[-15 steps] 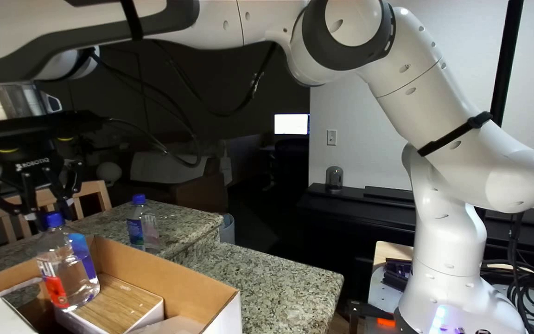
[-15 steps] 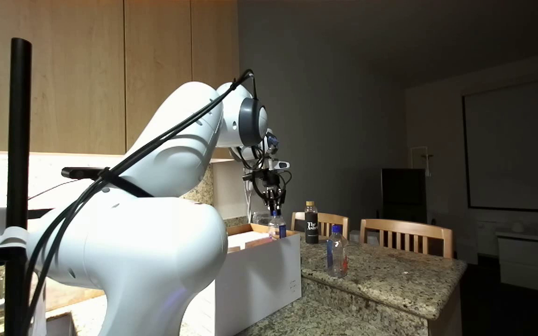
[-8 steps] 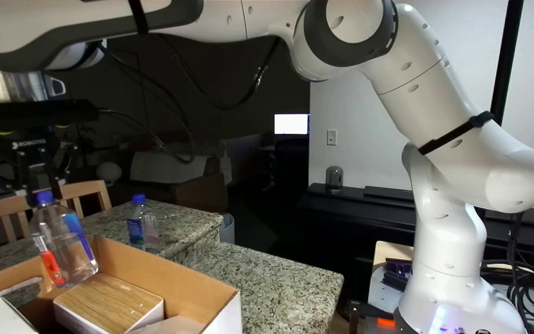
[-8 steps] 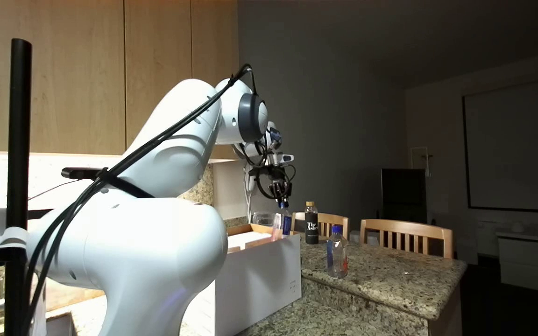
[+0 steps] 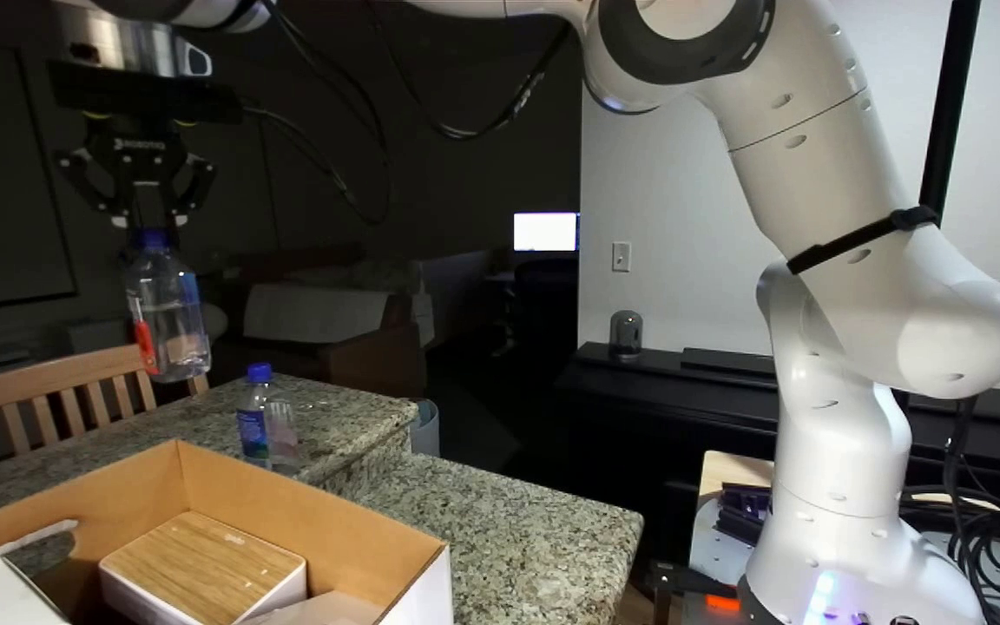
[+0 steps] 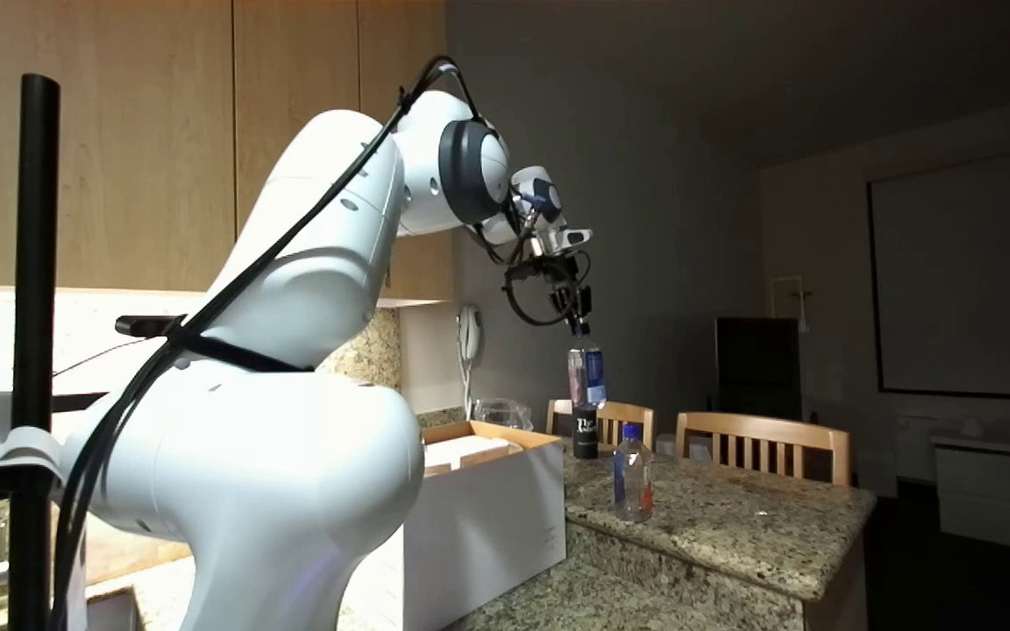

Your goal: Remove the water bottles from the white storage box.

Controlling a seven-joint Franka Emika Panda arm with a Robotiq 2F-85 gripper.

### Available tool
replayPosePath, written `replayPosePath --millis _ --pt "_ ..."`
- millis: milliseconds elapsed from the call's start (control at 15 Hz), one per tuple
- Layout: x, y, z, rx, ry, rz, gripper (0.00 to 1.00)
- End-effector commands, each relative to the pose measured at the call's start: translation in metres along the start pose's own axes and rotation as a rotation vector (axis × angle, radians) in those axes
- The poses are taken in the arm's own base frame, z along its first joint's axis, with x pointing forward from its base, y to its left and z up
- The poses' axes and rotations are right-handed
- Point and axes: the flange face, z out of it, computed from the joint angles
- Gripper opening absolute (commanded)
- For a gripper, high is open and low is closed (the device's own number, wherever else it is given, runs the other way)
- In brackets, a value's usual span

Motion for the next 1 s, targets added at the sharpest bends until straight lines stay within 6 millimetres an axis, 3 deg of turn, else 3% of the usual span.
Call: replayPosePath --millis 0,400,667,933 --pt "0.026 0.051 -0.019 -0.016 0.017 0.128 0.16" --pt "0.063 0.133 0.009 -0.088 -0.006 0.272 0.16" --pt "0.056 0.174 0.045 -0.121 -0.051 0.300 0.16" --pt "0.038 0.193 0.079 -0.111 -0.047 0.310 0.15"
